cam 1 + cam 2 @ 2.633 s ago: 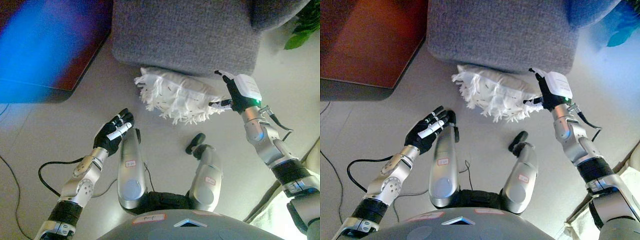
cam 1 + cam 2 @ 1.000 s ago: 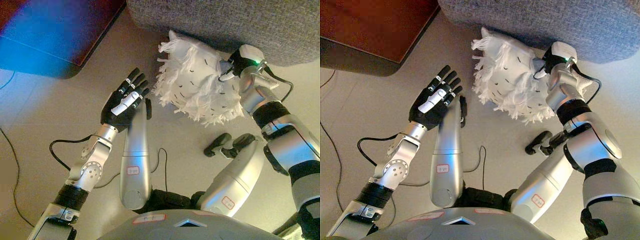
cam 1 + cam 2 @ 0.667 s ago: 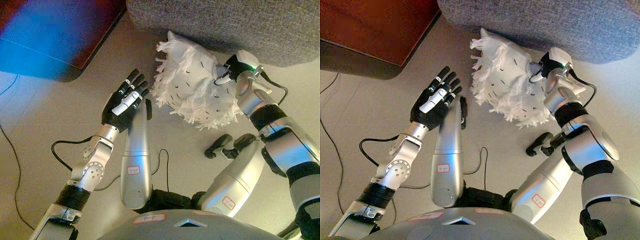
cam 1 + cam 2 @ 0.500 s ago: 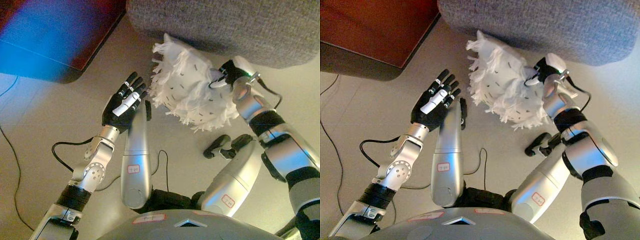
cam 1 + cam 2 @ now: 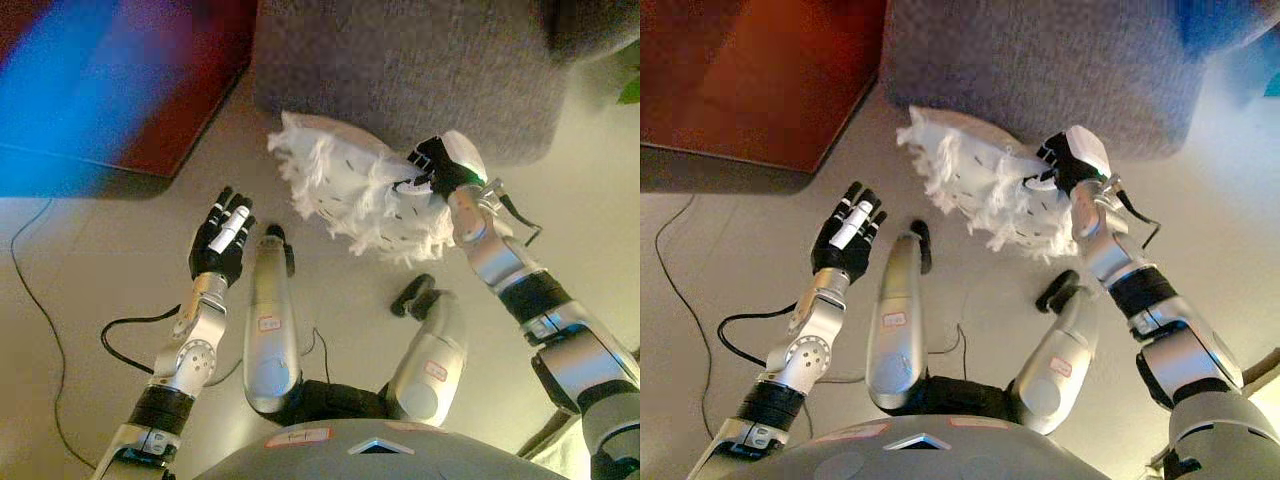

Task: Pick up the pillow and put it on the sofa.

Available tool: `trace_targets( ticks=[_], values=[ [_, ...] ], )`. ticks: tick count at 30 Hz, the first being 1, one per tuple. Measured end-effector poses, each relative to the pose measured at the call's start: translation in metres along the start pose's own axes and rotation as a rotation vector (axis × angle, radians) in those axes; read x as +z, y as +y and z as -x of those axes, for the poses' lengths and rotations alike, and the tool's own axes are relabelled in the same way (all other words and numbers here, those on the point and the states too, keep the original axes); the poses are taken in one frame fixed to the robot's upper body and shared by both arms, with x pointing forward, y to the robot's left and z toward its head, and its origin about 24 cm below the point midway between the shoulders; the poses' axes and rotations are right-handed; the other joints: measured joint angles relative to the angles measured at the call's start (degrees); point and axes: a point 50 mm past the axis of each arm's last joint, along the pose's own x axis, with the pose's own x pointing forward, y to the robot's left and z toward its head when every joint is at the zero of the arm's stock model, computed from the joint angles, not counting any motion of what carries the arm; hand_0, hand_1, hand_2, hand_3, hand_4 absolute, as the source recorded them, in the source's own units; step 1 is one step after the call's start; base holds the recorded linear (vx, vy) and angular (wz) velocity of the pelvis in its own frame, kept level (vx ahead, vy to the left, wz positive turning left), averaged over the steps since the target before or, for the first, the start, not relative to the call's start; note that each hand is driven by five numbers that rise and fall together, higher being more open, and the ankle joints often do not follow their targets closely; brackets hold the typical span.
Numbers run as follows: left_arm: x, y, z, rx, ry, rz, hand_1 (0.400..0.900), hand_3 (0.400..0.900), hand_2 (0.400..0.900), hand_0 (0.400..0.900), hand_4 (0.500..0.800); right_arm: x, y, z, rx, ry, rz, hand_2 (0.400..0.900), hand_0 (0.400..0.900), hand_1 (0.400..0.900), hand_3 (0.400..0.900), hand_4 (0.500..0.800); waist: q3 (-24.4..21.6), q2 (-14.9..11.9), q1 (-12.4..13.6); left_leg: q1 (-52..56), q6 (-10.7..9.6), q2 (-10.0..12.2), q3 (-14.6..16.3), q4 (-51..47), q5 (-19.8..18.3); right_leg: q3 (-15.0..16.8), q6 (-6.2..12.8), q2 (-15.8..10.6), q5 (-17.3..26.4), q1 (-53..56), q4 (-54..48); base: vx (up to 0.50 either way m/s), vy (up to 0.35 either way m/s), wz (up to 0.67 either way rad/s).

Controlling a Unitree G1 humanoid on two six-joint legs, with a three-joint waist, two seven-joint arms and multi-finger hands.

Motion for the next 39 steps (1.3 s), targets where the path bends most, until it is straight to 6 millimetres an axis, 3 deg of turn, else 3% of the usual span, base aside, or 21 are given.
trace_targets(
  ticks=[3, 8, 12, 17, 19, 21, 27, 30, 34, 39],
  values=[
    [0.005, -0.005, -0.005, 0.009, -0.024, -0.022, 0.900, 0.900, 0.900, 0.900, 0.800, 0.000, -0.010, 0.006, -0.046, -0.039, 0.024, 0.400, 0.400, 0.400, 0.400, 0.500, 0.0, -0.4, -0.3, 5.7, 0.0, -0.2, 1.5, -6.0, 1.8, -1.3, -0.12, 1.4, 3.2, 5.5, -7.3, -0.01, 0.043, -0.21],
    [0.006, -0.009, -0.010, 0.038, -0.025, -0.059, 0.900, 0.900, 0.900, 0.900, 0.800, -0.001, -0.004, 0.024, -0.048, -0.081, -0.006, 0.400, 0.400, 0.400, 0.400, 0.500, -0.2, -1.1, -1.8, 13.1, -0.4, -0.3, 3.3, -11.9, 3.5, -3.8, -0.33, 3.4, 7.6, 14.1, -17.2, 0.06, 0.021, -0.17],
    [0.004, -0.008, -0.012, 0.062, 0.003, -0.075, 0.900, 0.900, 0.900, 0.900, 0.800, -0.006, 0.006, 0.047, -0.027, -0.090, -0.061, 0.400, 0.400, 0.400, 0.400, 0.500, -0.5, -2.0, -3.1, 20.8, -0.7, -0.5, 5.2, -16.8, 3.9, -4.6, -2.45, 5.0, 11.0, 22.1, -24.9, 0.19, 0.077, -0.12],
    [-0.001, 0.020, -0.004, 0.165, 0.040, -0.089, 0.900, 0.900, 0.900, 0.900, 0.800, -0.002, -0.001, 0.077, -0.071, -0.164, -0.144, 0.400, 0.400, 0.400, 0.400, 0.500, -5.6, -6.4, -6.3, 26.3, -1.1, -1.0, 7.8, -21.2, 4.1, -4.0, -3.12, 5.5, 12.9, 26.1, -29.9, 0.12, 0.064, -0.13],
    [-0.005, 0.024, -0.001, 0.178, 0.068, -0.093, 0.900, 0.900, 0.900, 0.900, 0.800, -0.003, -0.010, 0.083, -0.106, -0.180, -0.159, 0.400, 0.400, 0.400, 0.400, 0.500, -8.0, -7.0, -6.6, 28.3, -1.3, -1.0, 8.7, -23.2, 4.2, -3.8, -4.45, 6.0, 14.9, 26.4, -31.3, 0.05, 0.038, -0.06],
    [-0.009, 0.028, 0.003, 0.188, 0.091, -0.094, 0.900, 0.900, 0.900, 0.900, 0.800, -0.006, -0.015, 0.087, -0.119, -0.182, -0.165, 0.400, 0.400, 0.400, 0.400, 0.500, -11.2, -7.2, -6.6, 29.8, -1.4, -1.2, 9.9, -24.9, 4.3, -4.1, -4.38, 6.1, 16.5, 26.7, -32.3, 0.04, 0.015, 0.04],
    [-0.016, 0.046, 0.014, 0.247, 0.122, -0.093, 0.900, 0.900, 0.900, 0.900, 0.800, -0.013, -0.017, 0.091, -0.058, -0.184, -0.191, 0.400, 0.400, 0.400, 0.400, 0.500, -17.8, -7.4, -6.7, 32.4, -1.6, -1.7, 9.7, -29.4, 5.7, -4.9, -4.55, 6.0, 16.7, 28.1, -32.4, 0.08, -0.028, 0.18],
    [-0.019, 0.053, 0.019, 0.261, 0.147, -0.109, 0.900, 0.900, 0.900, 0.900, 0.800, -0.019, -0.025, 0.091, -0.003, -0.180, -0.193, 0.400, 0.400, 0.400, 0.400, 0.500, -18.3, -7.6, -6.1, 32.8, -1.8, -1.9, 8.6, -32.0, 7.3, -7.2, -4.55, 6.2, 16.7, 28.7, -32.5, 0.14, -0.079, 0.25],
    [-0.025, 0.069, 0.033, 0.309, 0.191, -0.135, 0.900, 0.900, 0.900, 0.900, 0.800, -0.023, -0.032, 0.091, 0.052, -0.177, -0.196, 0.400, 0.400, 0.400, 0.400, 0.500, -18.6, -8.0, -5.9, 33.8, -2.0, -1.9, 7.3, -34.1, 8.4, -7.9, -4.54, 6.8, 16.7, 30.3, -33.2, 0.14, -0.103, 0.19],
    [-0.021, 0.084, 0.041, 0.342, 0.211, -0.147, 0.900, 0.900, 0.900, 0.900, 0.800, -0.039, -0.032, 0.086, 0.137, -0.115, -0.210, 0.400, 0.400, 0.400, 0.400, 0.500, -19.6, -9.4, -3.3, 33.9, -2.4, -1.7, 6.2, -35.6, 9.5, -10.4, -4.53, 7.7, 16.7, 31.9, -35.4, 0.14, -0.135, 0.14]
  ],
)
